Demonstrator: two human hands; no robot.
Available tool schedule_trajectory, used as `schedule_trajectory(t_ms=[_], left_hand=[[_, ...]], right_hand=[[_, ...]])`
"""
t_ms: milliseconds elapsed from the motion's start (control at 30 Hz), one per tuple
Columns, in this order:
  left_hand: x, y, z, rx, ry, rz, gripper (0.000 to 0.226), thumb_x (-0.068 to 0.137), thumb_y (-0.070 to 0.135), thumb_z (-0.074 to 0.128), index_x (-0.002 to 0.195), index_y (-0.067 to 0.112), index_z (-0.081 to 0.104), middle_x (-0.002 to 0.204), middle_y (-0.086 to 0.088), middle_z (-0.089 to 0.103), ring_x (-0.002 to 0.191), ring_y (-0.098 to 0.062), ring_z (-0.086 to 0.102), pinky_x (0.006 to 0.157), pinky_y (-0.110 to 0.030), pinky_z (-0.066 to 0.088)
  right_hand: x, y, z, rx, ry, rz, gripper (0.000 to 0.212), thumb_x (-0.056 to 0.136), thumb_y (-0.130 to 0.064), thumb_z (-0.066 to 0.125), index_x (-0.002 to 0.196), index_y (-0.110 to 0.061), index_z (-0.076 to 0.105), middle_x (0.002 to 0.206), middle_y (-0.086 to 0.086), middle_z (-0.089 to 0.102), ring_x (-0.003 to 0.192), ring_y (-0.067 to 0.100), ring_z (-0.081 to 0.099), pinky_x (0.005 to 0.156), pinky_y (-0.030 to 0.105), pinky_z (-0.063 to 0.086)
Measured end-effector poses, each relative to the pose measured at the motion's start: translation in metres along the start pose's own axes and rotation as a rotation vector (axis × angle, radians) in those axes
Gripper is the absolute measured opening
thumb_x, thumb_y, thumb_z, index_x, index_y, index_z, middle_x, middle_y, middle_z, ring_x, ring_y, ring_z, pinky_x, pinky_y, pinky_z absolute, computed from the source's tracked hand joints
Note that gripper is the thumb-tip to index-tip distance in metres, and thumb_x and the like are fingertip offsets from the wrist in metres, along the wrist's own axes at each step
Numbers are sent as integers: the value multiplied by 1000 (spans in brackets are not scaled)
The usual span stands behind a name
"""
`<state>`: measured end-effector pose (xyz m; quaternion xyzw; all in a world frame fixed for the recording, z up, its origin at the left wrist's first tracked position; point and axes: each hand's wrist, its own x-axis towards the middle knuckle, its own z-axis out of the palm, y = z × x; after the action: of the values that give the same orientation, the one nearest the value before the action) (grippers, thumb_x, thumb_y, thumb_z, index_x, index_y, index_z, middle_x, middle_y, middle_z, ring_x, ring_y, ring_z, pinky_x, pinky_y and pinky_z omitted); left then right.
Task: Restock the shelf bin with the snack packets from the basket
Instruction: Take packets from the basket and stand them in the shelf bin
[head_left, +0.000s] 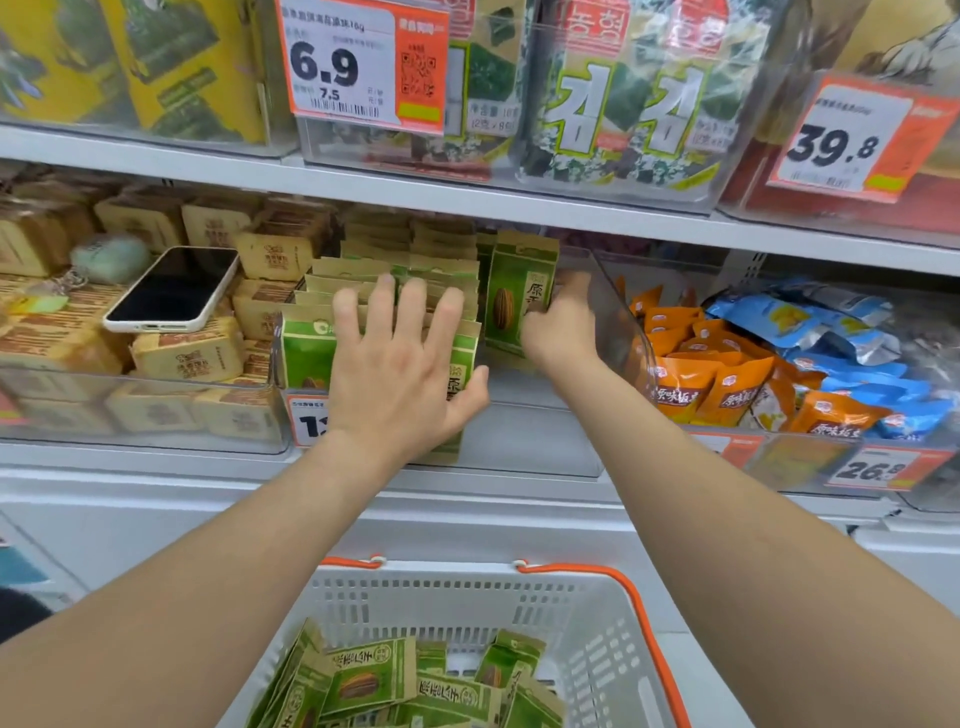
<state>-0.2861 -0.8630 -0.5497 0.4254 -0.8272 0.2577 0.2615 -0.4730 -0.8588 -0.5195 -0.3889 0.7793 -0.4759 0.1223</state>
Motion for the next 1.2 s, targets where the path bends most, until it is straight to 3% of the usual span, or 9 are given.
schedule_trajectory(t_ms=[100,267,500,700,800,900,1000,1100,1200], left_hand=[[0,1,4,2,35,-1,73,92,64,43,142,11,48,135,-22,53,129,-47,48,105,-62,33],[0,0,6,3,49,-3,72,92,63,43,142,12,48,135,-22,53,128,-46,48,105,-62,33],[0,0,8,6,57,2,72,92,63,44,143,12,48,135,-22,53,127,-46,49,105,-61,34],[-1,0,8,-2,48,5,71,93,62,44,143,12,48,134,-22,54,127,-45,49,105,-61,34],[-1,0,7,-4,33,2,71,93,63,42,143,12,48,134,-22,54,127,-45,49,106,-61,33],[-2,0,4,-18,10,-5,71,94,62,43,143,12,49,135,-22,54,129,-45,49,109,-63,32],[-5,1,-1,-58,-3,-8,70,94,62,45,142,11,51,136,-22,54,130,-45,49,115,-65,27],[-8,1,-8,-82,-45,-3,74,93,64,44,144,11,50,139,-22,53,133,-45,47,120,-67,19],[-11,1,-20,-113,-50,-1,81,89,63,46,152,11,44,151,-21,47,144,-46,38,124,-68,9]], right_hand=[[12,-6,11,-33,6,-3,38,100,-7,54,136,-6,42,115,11,57,105,29,58,80,29,38],[33,-17,30,-254,-51,35,79,97,-21,70,157,-4,20,143,18,54,132,34,55,97,35,47],[38,-6,41,-160,-14,115,73,98,-32,70,148,-4,25,139,16,59,125,34,60,81,32,41],[39,0,41,-343,-133,191,95,95,-55,64,154,7,23,151,19,47,130,37,58,99,44,56],[32,2,31,-366,-175,189,62,90,-44,67,135,-2,56,131,14,62,115,35,67,92,42,60],[13,-2,14,-330,-151,174,29,92,-35,65,112,-13,63,111,7,62,109,34,65,86,36,56],[-17,-10,2,-388,-81,45,27,89,-29,62,110,-11,66,113,13,65,106,39,66,83,38,55],[-47,-11,-3,-442,-46,-198,18,90,-20,54,98,-8,66,102,18,68,94,43,66,70,36,48],[-67,2,-8,-464,92,-440,19,92,-15,52,101,-11,68,97,14,71,91,39,65,68,38,44]])
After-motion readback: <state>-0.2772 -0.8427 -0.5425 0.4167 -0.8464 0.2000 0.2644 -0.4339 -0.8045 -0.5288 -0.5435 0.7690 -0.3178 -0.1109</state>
